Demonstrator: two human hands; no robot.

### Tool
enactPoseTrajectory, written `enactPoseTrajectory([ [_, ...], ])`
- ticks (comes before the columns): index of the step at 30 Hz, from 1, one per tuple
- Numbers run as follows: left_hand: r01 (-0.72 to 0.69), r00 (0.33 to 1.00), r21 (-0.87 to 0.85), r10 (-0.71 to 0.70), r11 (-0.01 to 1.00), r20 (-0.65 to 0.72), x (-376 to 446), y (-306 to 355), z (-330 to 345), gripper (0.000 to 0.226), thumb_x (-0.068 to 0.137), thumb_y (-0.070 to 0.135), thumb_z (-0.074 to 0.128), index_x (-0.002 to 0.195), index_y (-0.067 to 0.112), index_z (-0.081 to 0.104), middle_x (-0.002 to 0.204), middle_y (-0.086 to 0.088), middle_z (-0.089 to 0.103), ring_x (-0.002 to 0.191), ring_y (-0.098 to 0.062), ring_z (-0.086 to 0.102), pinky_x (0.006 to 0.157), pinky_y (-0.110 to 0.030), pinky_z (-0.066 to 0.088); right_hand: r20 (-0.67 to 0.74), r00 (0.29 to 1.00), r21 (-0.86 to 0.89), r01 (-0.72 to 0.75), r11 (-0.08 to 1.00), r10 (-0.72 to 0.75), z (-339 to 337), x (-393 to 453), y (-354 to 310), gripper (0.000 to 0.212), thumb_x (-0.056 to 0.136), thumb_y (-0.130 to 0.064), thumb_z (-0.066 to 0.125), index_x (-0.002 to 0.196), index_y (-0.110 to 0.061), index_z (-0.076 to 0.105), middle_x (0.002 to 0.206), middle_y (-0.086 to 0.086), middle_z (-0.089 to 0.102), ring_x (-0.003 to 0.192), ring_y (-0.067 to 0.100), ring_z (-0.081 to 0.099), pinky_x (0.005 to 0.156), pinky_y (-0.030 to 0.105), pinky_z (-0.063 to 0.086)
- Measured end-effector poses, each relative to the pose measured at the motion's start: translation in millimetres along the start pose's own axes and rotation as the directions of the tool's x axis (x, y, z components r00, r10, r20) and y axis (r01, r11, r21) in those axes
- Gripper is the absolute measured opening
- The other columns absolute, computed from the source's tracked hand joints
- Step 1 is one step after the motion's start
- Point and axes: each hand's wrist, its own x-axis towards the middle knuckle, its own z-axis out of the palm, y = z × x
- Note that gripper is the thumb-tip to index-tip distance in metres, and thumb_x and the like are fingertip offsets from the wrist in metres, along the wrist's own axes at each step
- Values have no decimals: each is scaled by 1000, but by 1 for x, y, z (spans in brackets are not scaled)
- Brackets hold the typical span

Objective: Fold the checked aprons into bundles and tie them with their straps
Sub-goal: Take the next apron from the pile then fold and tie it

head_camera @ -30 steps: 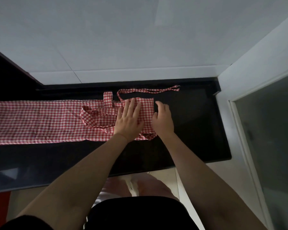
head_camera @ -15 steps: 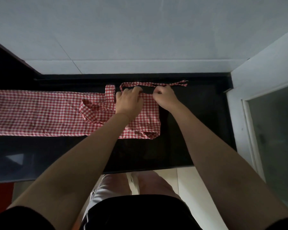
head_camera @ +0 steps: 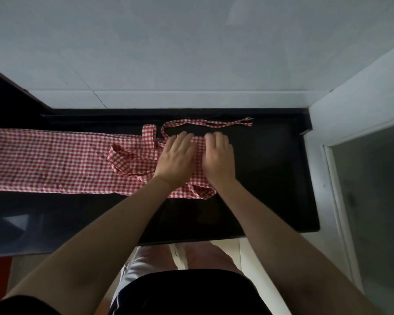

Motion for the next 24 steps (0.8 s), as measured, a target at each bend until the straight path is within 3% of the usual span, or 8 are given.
enactPoseTrajectory([
  [2,30,992,35,-34,999,123,-14,-6,12,57,103,39,23,154,13,27,163,-10,18,152,-27,9,123,-49,11,41,999,19,21,1000,-22,13,-21,-9,28,104,-19,44,126,-5,55,131,15,56,124,28,53,101,40,46],
  [4,77,977,56,-86,995,196,-22,-16,21,65,101,50,8,158,19,7,166,-5,-1,152,-24,-8,124,-47,-1,213,977,-19,-4,1000,8,24,-36,-10,49,107,-31,32,148,-5,37,157,14,33,148,28,26,120,46,27],
  [6,80,970,75,-95,994,224,-24,-21,25,68,98,56,1,157,24,-4,165,-3,-11,150,-24,-16,123,-47,-6,320,947,-88,3,996,26,31,-44,-3,60,107,-42,17,158,-10,14,166,9,8,153,23,3,124,46,9],
  [9,72,967,84,-90,994,237,-23,-18,27,69,98,59,-2,157,25,-7,164,-4,-15,150,-23,-19,122,-47,-9,388,922,-129,44,991,9,31,-43,6,64,105,-47,10,159,-14,1,166,4,-6,153,20,-9,124,45,0],
  [13,107,973,104,-126,989,196,-21,-11,21,66,100,56,5,158,24,5,165,-7,-2,152,-25,-9,122,-46,-10,454,891,-138,64,988,6,16,-36,45,64,103,-50,5,157,-20,-10,164,-2,-18,150,14,-19,122,45,-7],
  [18,177,981,58,-181,983,73,-9,-5,-1,47,103,39,26,142,19,42,141,-2,49,136,-25,39,120,-55,11,478,878,-189,73,979,27,-10,-34,99,64,101,-39,20,159,-17,1,167,0,-5,152,17,-11,124,48,2],
  [21,126,987,-81,-133,989,-87,0,-1,-15,40,96,27,39,130,15,54,128,-7,54,118,-28,51,104,-49,38,455,884,-223,-4,975,107,-22,-25,94,64,100,-32,34,158,-12,13,166,6,5,153,22,-1,124,47,1],
  [24,178,923,-189,-231,966,-308,6,1,-24,31,83,11,58,114,11,64,118,-12,55,106,-31,50,86,-43,45,372,916,-195,-82,977,151,-29,-17,69,54,97,-22,47,149,-10,33,161,12,22,151,28,14,122,49,10],
])
